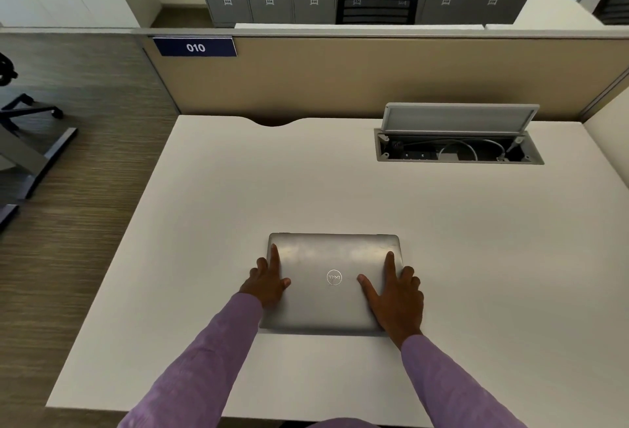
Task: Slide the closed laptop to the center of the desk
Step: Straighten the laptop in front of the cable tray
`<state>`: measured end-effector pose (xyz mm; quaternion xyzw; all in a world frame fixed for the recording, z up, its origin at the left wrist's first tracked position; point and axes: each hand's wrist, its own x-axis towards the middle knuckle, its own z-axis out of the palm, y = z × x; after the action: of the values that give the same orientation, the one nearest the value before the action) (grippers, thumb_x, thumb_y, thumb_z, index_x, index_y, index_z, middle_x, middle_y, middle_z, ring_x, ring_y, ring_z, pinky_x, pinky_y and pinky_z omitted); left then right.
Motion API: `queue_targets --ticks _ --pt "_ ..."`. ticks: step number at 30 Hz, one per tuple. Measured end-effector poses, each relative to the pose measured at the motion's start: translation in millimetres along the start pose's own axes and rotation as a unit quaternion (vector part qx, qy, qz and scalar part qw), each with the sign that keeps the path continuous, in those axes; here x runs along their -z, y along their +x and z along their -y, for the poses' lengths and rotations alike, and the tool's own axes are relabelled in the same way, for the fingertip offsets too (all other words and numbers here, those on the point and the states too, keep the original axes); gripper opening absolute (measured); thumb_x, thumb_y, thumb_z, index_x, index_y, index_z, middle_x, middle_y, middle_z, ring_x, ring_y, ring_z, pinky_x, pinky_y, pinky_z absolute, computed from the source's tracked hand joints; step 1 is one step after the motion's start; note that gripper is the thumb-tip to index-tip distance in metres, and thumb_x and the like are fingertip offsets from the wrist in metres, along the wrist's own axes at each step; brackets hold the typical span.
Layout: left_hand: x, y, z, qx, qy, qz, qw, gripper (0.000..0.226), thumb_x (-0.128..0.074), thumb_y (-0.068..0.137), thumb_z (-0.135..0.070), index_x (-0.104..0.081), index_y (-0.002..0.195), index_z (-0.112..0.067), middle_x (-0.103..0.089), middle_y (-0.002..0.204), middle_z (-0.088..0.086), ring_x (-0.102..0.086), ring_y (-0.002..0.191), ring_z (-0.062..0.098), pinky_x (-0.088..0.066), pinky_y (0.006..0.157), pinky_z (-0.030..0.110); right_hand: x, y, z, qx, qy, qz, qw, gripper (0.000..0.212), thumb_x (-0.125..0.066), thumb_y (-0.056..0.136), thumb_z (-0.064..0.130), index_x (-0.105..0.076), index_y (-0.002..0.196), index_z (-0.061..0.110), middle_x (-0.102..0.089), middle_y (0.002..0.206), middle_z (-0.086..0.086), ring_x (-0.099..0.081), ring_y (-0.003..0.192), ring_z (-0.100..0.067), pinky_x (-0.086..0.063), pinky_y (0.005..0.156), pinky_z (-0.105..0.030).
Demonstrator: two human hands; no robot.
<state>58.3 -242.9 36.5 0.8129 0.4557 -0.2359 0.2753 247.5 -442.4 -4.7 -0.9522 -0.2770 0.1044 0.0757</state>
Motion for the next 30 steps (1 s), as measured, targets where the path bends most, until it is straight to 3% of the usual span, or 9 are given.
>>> queue_targets --ticks 7,11,13,16,20,27,30 --pt "-5 1 5 0.016 0.001 -0.028 0.999 0.087 -0.044 0.098 -0.049 0.012 0.157 -0.018 -0.027 0.149 0.013 -0.037 0.131 0.037 -0.04 0.103 0.048 -1 -4 2 0.014 0.003 -0.009 1.0 0.089 -0.035 0.088 0.077 -0.033 0.153 0.015 -0.045 0.132 -0.016 -0.05 0.105 -0.035 -0.046 0.079 -0.042" --pt "-9 1 6 0.017 -0.008 -0.063 0.998 0.091 -0.045 0.095 -0.057 0.007 0.157 -0.014 -0.026 0.152 0.012 -0.033 0.135 0.035 -0.038 0.105 0.048 4 -5 5 0.048 0.014 -0.019 0.999 0.095 -0.018 0.089 0.073 -0.034 0.152 0.004 -0.036 0.153 -0.024 -0.038 0.137 -0.041 -0.044 0.1 -0.049" --pt "-11 2 6 -0.004 0.01 -0.094 0.996 0.088 -0.042 0.097 -0.056 0.004 0.157 -0.01 -0.016 0.161 0.016 -0.025 0.144 0.034 -0.03 0.114 0.048 5 -5 7 0.062 0.029 -0.023 0.997 0.098 -0.01 0.09 0.072 -0.031 0.153 0.0 -0.028 0.16 -0.025 -0.029 0.146 -0.041 -0.035 0.112 -0.051" --pt "-18 3 5 -0.048 0.049 -0.138 0.988 0.079 -0.031 0.103 -0.049 0.007 0.156 -0.005 0.009 0.167 0.014 0.003 0.154 0.032 -0.005 0.125 0.045 4 -4 9 0.088 0.042 -0.024 0.995 0.1 0.003 0.091 0.071 -0.021 0.155 -0.002 -0.018 0.165 -0.022 -0.019 0.152 -0.038 -0.024 0.121 -0.048" --pt "-24 3 0 -0.102 0.054 -0.186 0.976 0.073 -0.03 0.105 -0.041 0.004 0.155 -0.002 0.011 0.165 0.016 0.007 0.154 0.033 -0.001 0.125 0.044 -3 -3 11 0.117 0.034 -0.016 0.992 0.084 -0.006 0.097 0.058 -0.016 0.156 -0.001 -0.01 0.167 -0.018 -0.011 0.154 -0.033 -0.018 0.124 -0.045" --pt "-30 3 -18 -0.134 0.07 -0.195 0.969 0.071 -0.026 0.105 -0.041 0.007 0.155 -0.003 0.015 0.165 0.015 0.011 0.154 0.032 0.004 0.125 0.042 -5 -5 26 0.151 0.044 0.004 0.988 0.07 -0.012 0.1 0.042 -0.018 0.157 0.001 -0.01 0.166 -0.017 -0.011 0.155 -0.03 -0.016 0.125 -0.044" --pt "-33 3 -26 -0.145 0.07 -0.195 0.967 0.071 -0.028 0.105 -0.04 0.006 0.156 -0.003 0.016 0.165 0.015 0.009 0.154 0.032 0.001 0.125 0.043 -5 -6 35 0.165 0.059 0.001 0.984 0.063 -0.023 0.103 0.035 -0.023 0.155 0.0 -0.015 0.165 -0.018 -0.015 0.154 -0.031 -0.019 0.124 -0.046"
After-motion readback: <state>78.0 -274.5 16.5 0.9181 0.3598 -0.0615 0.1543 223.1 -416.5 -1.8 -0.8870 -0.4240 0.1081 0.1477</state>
